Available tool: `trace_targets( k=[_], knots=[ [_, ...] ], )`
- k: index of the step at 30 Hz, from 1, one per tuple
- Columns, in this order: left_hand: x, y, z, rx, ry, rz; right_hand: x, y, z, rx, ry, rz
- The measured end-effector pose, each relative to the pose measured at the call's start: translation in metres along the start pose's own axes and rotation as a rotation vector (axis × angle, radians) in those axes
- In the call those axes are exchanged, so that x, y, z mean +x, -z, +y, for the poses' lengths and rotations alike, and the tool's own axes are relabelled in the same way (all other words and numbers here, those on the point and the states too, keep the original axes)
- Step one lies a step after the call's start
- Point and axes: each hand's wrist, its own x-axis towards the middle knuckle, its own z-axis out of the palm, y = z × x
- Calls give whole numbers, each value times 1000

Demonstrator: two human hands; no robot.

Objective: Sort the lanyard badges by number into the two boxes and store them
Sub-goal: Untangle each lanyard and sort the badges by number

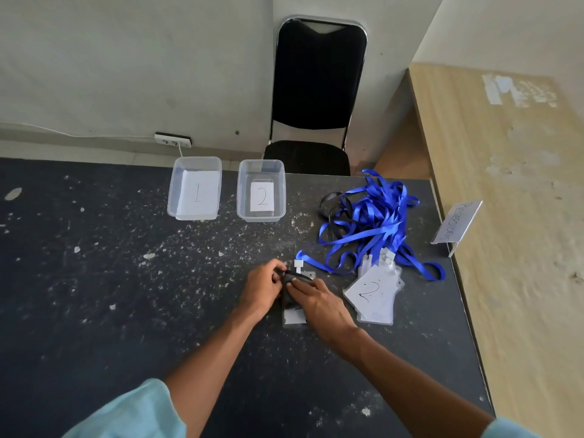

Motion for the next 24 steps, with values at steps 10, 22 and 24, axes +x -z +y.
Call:
trace_targets(
  k=[10, 22, 24],
  knots=[
    [2, 1, 13, -118, 98, -35, -46, 4, 10, 19, 212, -175],
    [2, -1, 12, -128, 92, -21, -58, 6, -2, -1, 154, -147],
    [3, -1, 12, -122, 92, -26, -58, 12, 4, 12, 190, -176]
  ],
)
